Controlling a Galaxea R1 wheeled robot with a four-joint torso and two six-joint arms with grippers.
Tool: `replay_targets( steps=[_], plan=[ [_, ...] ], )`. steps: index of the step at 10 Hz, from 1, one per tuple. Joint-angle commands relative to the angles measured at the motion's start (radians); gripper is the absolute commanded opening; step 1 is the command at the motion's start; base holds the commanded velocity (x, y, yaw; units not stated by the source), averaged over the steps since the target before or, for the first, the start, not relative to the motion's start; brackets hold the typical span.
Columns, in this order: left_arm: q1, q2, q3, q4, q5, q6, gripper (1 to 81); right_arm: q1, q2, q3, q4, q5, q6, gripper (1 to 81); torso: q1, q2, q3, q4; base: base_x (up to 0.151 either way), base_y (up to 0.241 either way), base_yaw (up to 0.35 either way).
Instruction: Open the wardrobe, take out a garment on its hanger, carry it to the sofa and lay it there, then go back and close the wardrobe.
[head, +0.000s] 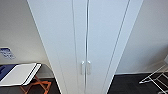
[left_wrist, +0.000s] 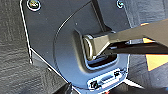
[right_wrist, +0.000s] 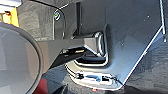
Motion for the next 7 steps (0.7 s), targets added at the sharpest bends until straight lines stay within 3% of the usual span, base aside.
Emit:
replay_targets(
  steps=[1,5,7],
  plan=[
    [-0.060,-0.184,0.221,0.008,0.057,0.001,81.1,0.115,-0.234,0.247,0.014,-0.063,0.005,81.1,0.000,0.000,0.000,0.000,0.000,0.000,0.000],
    [-0.211,-0.447,0.543,-0.004,0.060,0.001,81.1,0.325,-0.458,0.537,0.015,-0.064,0.008,81.1,0.000,0.000,0.000,0.000,0.000,0.000,0.000],
    [-0.332,-0.532,0.654,-0.004,0.112,0.001,81.1,0.449,-0.531,0.700,0.000,-0.064,0.004,81.1,0.000,0.000,0.000,0.000,0.000,0.000,0.000]
  ],
)
